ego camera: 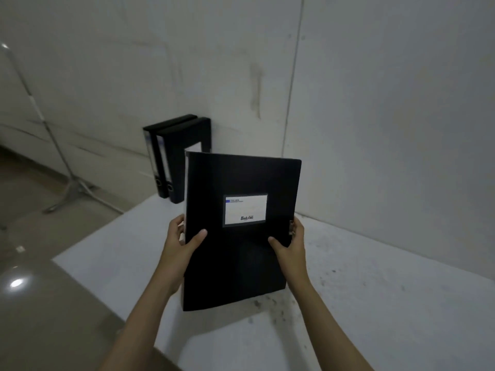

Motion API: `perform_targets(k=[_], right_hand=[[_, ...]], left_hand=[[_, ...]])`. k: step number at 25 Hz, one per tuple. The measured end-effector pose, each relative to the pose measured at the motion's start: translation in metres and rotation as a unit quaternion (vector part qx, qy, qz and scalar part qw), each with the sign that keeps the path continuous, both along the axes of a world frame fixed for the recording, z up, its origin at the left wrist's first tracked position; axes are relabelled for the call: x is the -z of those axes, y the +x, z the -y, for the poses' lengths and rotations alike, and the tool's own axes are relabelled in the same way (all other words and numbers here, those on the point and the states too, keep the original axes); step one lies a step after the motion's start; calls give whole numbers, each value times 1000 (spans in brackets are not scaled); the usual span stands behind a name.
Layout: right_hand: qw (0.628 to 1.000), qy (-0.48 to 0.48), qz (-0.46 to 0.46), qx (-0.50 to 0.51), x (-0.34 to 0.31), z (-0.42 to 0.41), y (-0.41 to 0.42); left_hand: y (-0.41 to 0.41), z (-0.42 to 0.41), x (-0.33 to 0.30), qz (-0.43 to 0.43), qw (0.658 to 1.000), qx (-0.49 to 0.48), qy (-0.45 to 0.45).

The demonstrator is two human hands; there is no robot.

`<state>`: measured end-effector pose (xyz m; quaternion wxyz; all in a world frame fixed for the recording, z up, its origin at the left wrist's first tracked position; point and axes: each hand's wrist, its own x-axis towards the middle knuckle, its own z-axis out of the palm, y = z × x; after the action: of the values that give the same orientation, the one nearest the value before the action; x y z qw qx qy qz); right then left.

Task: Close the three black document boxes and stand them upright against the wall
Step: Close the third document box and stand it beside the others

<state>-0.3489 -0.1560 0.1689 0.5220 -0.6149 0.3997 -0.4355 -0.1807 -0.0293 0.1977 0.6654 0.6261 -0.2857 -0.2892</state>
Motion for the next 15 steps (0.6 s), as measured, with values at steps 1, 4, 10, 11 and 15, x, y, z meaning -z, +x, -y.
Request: perform_targets(k=[1,4,10,11,15], right_hand=[[1000,2,-2,-6,0,-1,15],[999,9,-20,-38,-6,1,66],[986,-116,-68,-97,-50,33,155],[980,-148,-65,-114,-62,36,168],[957,-219,-41,-188,-105,38,222]], left_hand=[[13,-4,-2,12,1000,-1,-3],[54,-9,-2,38,999,-34,-16],[111,39,-9,52,993,-74,-69],[119,49,-8,66,992,-83,-68],[148,85,-2,116,988,-83,-55]])
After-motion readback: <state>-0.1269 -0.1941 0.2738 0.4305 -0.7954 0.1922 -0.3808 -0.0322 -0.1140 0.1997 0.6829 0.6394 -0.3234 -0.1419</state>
